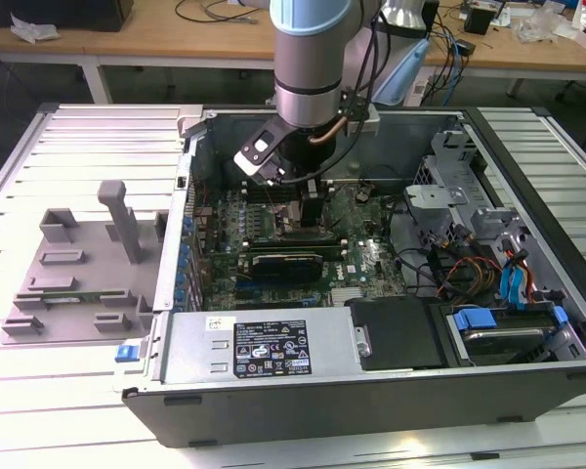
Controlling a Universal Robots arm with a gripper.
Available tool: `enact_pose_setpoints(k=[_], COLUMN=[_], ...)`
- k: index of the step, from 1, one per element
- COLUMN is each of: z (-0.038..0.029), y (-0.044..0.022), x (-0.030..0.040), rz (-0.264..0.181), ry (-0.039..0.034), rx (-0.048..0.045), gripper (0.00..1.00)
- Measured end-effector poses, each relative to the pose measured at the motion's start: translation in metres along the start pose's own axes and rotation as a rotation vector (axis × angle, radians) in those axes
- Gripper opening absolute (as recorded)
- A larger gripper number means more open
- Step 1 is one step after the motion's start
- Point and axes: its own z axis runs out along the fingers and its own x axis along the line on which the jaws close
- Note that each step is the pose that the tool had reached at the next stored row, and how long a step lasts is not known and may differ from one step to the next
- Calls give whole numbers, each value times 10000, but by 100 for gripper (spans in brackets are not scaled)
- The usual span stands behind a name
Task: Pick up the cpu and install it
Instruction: 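Place the cpu into insertion slot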
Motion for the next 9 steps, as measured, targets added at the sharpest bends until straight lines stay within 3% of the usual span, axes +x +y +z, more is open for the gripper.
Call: enact_pose_setpoints(k=[3, 9], z=[39, 106], y=[-2, -16], x=[33, 63], rz=[-1, -7], ry=[-6, -98], rx=[1, 5], gripper=[55, 55])
